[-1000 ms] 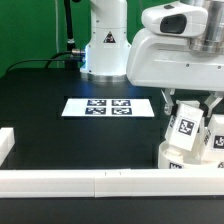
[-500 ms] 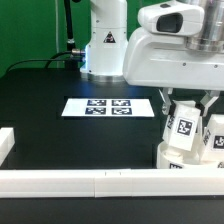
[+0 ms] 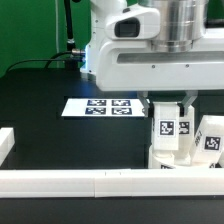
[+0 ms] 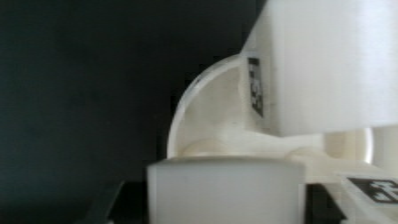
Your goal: Assemble stool
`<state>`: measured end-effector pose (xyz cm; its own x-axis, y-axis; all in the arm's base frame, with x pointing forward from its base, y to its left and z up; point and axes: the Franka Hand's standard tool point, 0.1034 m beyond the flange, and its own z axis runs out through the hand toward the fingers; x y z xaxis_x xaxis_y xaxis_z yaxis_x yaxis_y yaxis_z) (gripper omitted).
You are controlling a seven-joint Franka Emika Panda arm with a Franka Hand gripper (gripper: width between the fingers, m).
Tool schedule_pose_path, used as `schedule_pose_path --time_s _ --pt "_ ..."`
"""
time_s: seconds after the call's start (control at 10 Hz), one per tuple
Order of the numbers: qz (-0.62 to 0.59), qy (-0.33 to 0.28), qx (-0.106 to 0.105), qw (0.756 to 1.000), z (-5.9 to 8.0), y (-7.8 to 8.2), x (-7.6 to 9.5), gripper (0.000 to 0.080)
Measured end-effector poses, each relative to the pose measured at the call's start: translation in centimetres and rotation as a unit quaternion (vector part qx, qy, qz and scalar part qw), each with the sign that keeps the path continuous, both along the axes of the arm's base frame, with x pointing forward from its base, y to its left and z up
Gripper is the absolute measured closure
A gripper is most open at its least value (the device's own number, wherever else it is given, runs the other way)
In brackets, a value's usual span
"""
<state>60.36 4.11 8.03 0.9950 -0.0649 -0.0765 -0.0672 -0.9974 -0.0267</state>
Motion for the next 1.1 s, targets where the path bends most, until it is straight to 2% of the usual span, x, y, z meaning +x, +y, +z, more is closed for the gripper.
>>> schedule_pose_path --time_s 0.5,0.9,1.1 --pt "-0.035 0.001 -0.002 0.999 0.04 0.29 0.06 0.0457" --pt "-0.119 0.003 0.013 0.993 -0.21 -0.29 0.18 0.0457" --pt "-0.186 0.004 0.005 0.982 -0.51 0.37 0.25 0.0457"
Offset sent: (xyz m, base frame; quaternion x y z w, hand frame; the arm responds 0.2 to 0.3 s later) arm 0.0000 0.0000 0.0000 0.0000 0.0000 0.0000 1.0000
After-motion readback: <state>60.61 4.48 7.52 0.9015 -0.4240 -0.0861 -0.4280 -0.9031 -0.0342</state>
